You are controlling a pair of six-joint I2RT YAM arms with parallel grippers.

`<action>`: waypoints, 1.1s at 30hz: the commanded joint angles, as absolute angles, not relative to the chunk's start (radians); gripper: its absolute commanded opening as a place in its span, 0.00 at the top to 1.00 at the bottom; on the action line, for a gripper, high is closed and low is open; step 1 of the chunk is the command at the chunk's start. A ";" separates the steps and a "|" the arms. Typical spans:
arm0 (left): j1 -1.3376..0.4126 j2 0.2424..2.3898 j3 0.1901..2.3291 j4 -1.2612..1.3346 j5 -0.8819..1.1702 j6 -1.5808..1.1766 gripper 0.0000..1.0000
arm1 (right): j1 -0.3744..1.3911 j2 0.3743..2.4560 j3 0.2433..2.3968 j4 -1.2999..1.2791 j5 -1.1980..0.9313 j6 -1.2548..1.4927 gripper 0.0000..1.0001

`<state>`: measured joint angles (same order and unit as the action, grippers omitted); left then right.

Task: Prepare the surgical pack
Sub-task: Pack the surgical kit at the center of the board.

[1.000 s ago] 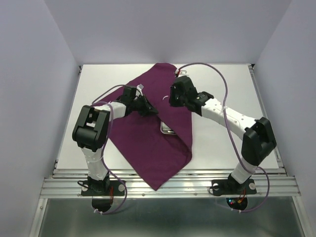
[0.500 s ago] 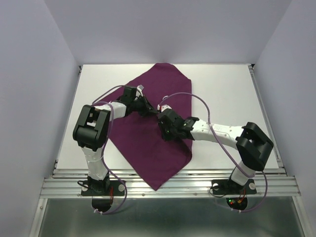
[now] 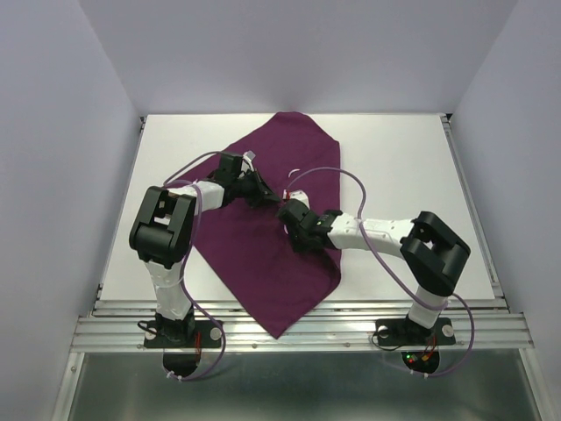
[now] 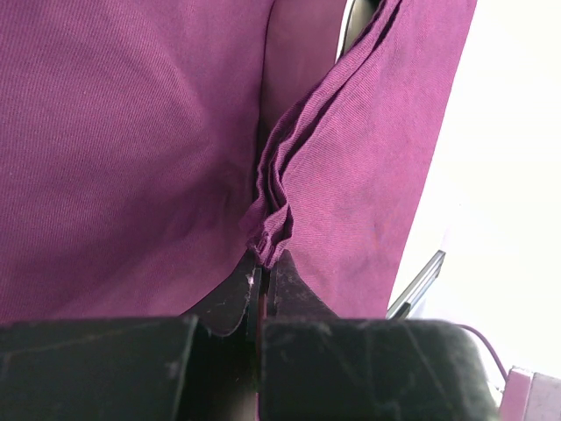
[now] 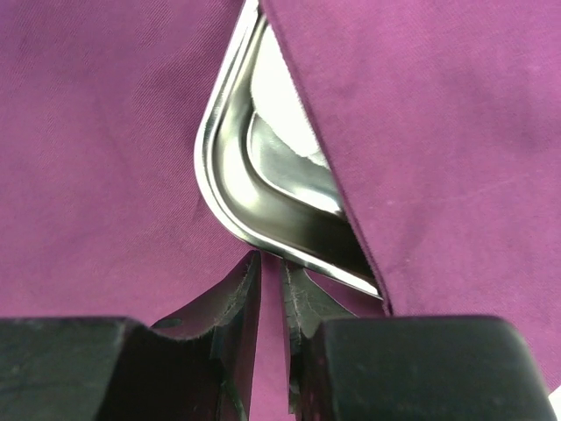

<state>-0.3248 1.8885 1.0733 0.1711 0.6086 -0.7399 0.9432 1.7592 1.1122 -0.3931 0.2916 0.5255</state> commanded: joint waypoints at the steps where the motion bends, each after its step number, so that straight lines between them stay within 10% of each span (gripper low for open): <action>1: -0.316 1.887 1.088 0.161 0.611 -0.713 1.00 | 0.937 1.759 1.160 -0.388 0.376 0.551 0.80; 24: -0.313 1.905 1.089 0.164 0.611 -0.715 1.00 | 0.937 1.530 1.124 -0.379 0.374 0.494 0.75; 33: -0.308 1.911 1.086 0.164 0.611 -0.716 1.00 | 0.658 1.591 1.328 -0.367 0.359 0.400 0.67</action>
